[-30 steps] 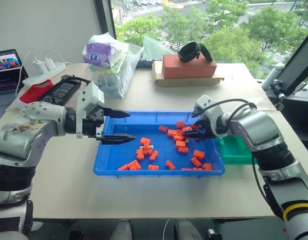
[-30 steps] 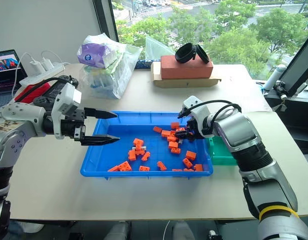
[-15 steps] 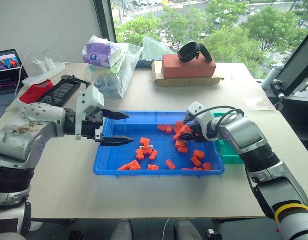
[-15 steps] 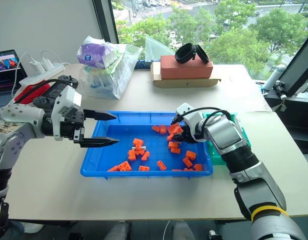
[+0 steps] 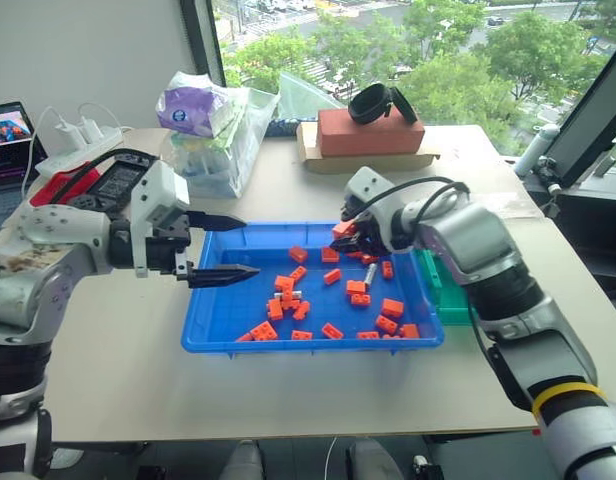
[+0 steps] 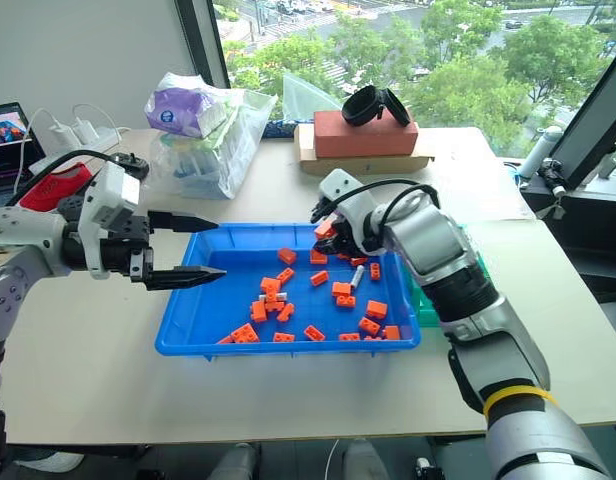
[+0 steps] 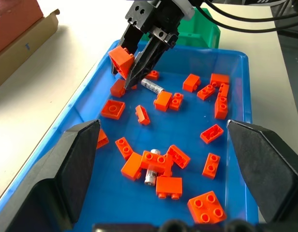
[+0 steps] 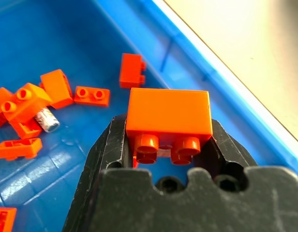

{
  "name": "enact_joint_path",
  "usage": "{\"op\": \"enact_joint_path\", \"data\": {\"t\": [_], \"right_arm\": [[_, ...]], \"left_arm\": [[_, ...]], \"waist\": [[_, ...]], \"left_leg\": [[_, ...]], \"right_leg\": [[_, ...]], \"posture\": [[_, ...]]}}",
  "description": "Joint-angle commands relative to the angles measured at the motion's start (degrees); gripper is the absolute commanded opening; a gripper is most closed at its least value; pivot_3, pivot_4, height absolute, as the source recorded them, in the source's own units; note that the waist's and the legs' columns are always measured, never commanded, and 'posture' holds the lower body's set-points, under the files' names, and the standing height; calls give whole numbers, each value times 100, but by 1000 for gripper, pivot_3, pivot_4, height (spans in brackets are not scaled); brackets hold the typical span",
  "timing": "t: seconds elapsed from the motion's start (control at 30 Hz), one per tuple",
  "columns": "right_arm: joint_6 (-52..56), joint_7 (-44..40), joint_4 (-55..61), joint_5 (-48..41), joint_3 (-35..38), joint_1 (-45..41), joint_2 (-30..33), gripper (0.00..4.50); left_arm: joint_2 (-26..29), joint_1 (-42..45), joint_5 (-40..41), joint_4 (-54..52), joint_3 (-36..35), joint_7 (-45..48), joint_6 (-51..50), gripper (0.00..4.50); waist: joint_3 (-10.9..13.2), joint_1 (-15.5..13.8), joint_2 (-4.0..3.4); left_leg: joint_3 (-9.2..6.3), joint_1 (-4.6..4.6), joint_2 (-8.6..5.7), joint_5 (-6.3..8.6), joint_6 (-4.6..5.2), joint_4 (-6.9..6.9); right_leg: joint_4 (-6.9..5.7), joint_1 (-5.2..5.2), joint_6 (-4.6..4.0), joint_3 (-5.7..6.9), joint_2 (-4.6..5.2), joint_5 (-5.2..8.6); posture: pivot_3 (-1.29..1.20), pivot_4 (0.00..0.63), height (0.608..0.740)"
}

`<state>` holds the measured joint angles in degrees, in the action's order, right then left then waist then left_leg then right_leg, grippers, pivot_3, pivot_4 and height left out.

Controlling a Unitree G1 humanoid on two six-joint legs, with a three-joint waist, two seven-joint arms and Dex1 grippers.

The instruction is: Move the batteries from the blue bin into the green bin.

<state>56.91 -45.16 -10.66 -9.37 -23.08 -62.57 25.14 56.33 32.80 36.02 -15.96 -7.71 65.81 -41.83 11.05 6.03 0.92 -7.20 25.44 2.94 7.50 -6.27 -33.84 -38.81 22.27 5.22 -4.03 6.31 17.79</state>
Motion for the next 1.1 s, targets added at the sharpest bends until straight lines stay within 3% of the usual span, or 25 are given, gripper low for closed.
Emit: {"op": "enact_joint_path", "data": {"t": [0.03,0.2,0.27,0.47,0.7,0.87,1.0,1.1], "right_arm": [[-643,-103,-524,217,-179,-188,-338,1469],[-1398,-100,-1543,527,-285,-309,-793,1469],[-1649,-122,-1872,629,-274,-355,-923,2470],[-1714,-367,-1778,608,-5,-385,-866,4370],[-739,-1011,189,414,289,5,406,4450],[-587,-1853,1372,377,111,483,1809,4450],[-1944,-2861,1403,519,-342,756,2328,4450],[-3033,-3352,564,882,-701,423,2222,4450]], "left_arm": [[206,-135,93,-301,-341,-147,-113,4500],[297,-316,161,-450,-499,-286,-234,4500],[313,-348,192,-492,-515,-312,-262,4500],[302,-281,284,-476,-427,-329,-277,4500],[136,90,297,-254,-99,-240,-209,4500],[-79,384,179,-15,229,-97,-35,4500],[-180,550,80,173,445,38,101,4500],[-244,655,24,259,581,151,181,4500]], "waist": [[0,12,0],[0,7,0],[0,4,0],[0,11,0],[0,-66,0],[1,-98,1],[1,-27,2],[2,21,2]], "left_leg": [[0,-2,0,0,0,0],[-1,-1,0,-3,-5,1],[-1,-1,0,-3,-5,1],[-2,-2,0,-4,-6,3],[-2,3,0,-3,-6,2],[0,4,0,-2,-5,0],[3,-1,0,-2,-5,1],[5,-6,1,-2,-4,1]], "right_leg": [[-2,0,0,0,0,0],[-4,0,0,0,0,0],[-4,0,0,0,0,0],[-6,1,0,1,-1,0],[-2,1,0,1,-1,0],[7,-1,1,1,0,1],[8,0,-1,-1,-1,2],[6,0,-2,-3,-1,5]], "posture": [[0,150,740],[0,150,740],[0,150,740],[0,150,740],[0,150,740],[0,150,740],[0,150,740],[0,150,740]]}}
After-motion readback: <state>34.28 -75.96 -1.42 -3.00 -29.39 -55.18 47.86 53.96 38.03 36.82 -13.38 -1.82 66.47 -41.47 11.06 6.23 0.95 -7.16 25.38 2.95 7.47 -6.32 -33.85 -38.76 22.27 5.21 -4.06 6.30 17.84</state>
